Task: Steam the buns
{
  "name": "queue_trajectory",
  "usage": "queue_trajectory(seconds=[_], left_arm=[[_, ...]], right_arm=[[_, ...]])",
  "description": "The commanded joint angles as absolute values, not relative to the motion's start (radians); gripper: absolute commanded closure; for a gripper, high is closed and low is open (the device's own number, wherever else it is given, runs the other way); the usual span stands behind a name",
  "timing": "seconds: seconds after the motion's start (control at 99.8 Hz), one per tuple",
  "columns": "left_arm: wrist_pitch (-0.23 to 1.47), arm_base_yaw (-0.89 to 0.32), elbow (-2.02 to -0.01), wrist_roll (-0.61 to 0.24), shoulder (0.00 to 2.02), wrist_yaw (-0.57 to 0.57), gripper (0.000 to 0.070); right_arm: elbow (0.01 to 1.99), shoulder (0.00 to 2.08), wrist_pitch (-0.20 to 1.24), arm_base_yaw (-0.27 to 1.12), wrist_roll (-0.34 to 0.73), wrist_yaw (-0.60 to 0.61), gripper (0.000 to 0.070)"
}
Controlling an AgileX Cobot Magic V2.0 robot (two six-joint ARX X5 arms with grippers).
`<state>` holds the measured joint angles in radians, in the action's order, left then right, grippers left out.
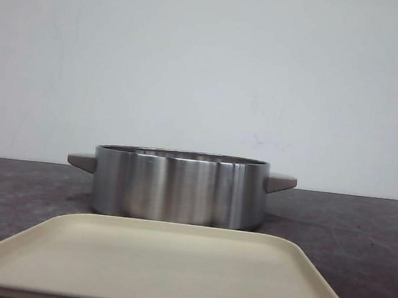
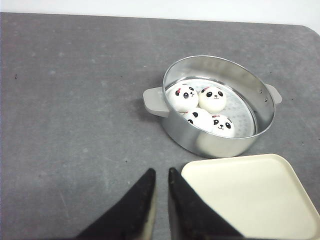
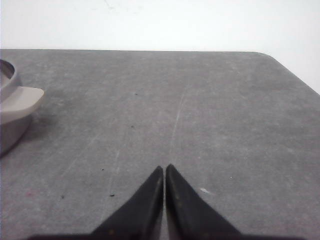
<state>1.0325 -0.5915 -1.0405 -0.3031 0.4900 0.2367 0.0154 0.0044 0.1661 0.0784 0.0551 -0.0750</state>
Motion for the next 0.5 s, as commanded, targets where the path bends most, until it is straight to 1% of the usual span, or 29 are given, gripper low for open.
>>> queue_trajectory(seconds=[0.0, 0.21, 0.281, 0.361, 0.421, 0.491], left_arm=[[1.025, -0.597, -1.057, -0.303, 0.495, 0.239, 0.07], [1.026, -0.575, -1.057, -0.297, 0.494, 0.238, 0.07], [1.025, -0.543, -1.057, -0.244, 0.494, 0.238, 0.07], [1.017, -0.487, -1.054, -0.257, 0.48, 0.238, 0.07], [0.962, -0.435, -1.027, -0.243, 0.453, 0.238, 0.07], [0.829, -0.377, -0.95, -0.196, 0.404, 0.213, 0.07]], right_arm=[[0.012, 0.004, 0.158, 0.079, 0.045, -0.078, 0.0693], [0.012, 0.004, 0.158, 0.079, 0.045, -0.078, 0.0693], [0.012, 0.004, 0.158, 0.079, 0.045, -0.078, 0.0693], [0.012, 0.004, 0.158, 0.079, 0.045, -0.078, 0.0693], [0.012, 0.004, 0.158, 0.079, 0.045, -0.078, 0.0693], [0.012, 0.004, 0.158, 0.079, 0.045, -0.078, 0.0693]])
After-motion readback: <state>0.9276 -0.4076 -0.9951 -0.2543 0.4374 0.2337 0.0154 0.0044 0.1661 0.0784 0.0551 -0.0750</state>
